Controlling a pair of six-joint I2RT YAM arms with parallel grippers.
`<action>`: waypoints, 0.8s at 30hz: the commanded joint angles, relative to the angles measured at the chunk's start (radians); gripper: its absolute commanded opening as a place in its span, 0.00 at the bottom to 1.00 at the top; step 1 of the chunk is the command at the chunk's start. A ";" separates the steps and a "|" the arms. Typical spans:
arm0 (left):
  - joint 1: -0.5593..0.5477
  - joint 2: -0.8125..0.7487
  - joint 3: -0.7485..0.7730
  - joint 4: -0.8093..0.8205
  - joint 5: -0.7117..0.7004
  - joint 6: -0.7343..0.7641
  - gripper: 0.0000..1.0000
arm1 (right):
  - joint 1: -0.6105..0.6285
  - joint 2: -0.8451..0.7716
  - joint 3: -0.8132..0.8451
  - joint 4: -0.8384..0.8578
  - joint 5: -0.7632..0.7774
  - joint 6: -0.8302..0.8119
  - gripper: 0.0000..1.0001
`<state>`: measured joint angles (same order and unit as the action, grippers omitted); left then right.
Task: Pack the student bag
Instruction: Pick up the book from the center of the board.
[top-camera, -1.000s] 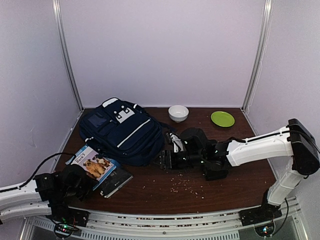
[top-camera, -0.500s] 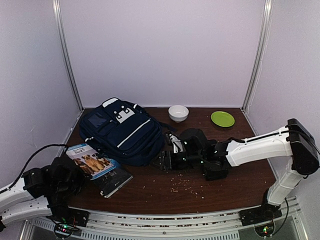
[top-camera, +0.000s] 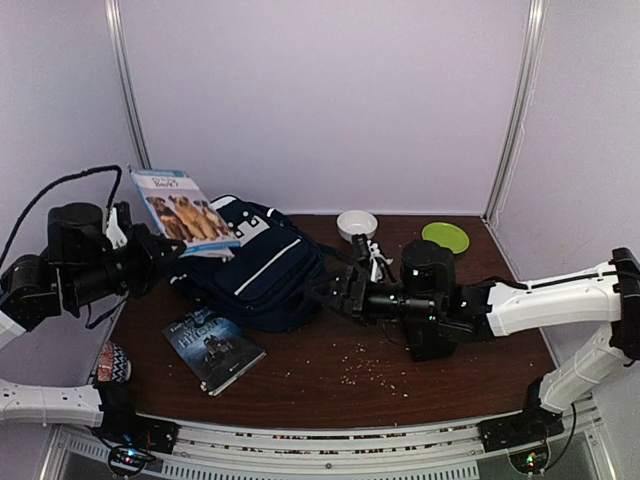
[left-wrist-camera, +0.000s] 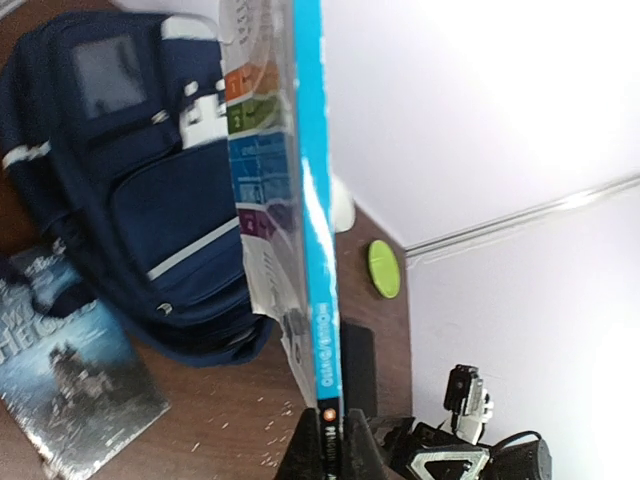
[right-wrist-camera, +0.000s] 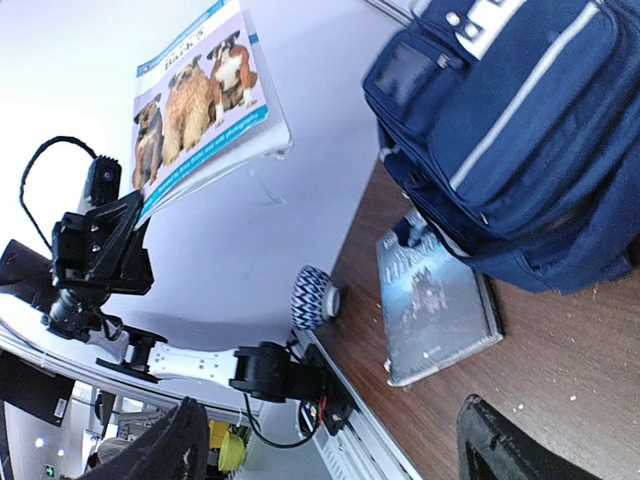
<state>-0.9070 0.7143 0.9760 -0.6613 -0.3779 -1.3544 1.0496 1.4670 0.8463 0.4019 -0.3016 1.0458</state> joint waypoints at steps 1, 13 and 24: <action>-0.007 0.113 0.101 0.343 0.024 0.328 0.00 | 0.000 -0.122 -0.035 0.112 0.093 0.071 0.89; -0.011 0.396 0.012 0.994 0.329 0.399 0.00 | -0.039 -0.140 -0.075 0.323 0.065 0.268 0.99; -0.070 0.498 -0.034 1.209 0.343 0.317 0.00 | -0.078 0.003 -0.058 0.547 0.034 0.400 0.99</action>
<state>-0.9627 1.1950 0.9573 0.3405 -0.0620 -1.0077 0.9779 1.4464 0.7692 0.8398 -0.2535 1.4036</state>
